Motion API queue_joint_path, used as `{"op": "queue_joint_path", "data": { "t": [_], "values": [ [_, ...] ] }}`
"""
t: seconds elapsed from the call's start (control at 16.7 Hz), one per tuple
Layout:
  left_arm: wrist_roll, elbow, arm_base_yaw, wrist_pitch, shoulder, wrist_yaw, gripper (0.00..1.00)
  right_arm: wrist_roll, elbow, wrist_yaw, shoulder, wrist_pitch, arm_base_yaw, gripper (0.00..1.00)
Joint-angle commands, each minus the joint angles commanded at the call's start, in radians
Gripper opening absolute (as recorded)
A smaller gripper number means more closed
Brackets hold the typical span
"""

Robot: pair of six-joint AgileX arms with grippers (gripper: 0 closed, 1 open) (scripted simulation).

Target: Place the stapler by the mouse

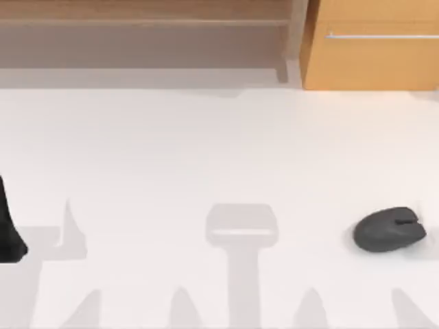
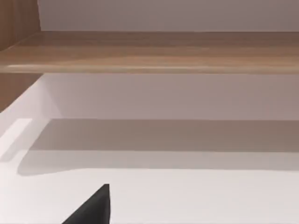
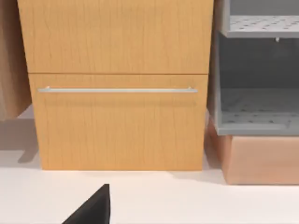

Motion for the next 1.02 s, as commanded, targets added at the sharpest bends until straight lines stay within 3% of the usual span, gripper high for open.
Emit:
{"op": "queue_joint_path", "data": {
  "t": [0.42,1.02],
  "values": [
    [0.0,0.0,0.0,0.0,0.0,0.0,1.0,0.031,0.111,0.0,0.162,-0.128,-0.042,1.0],
    [0.0,0.0,0.0,0.0,0.0,0.0,1.0,0.161,0.58,-0.003,1.002,-0.671,-0.221,1.0]
  ]
}}
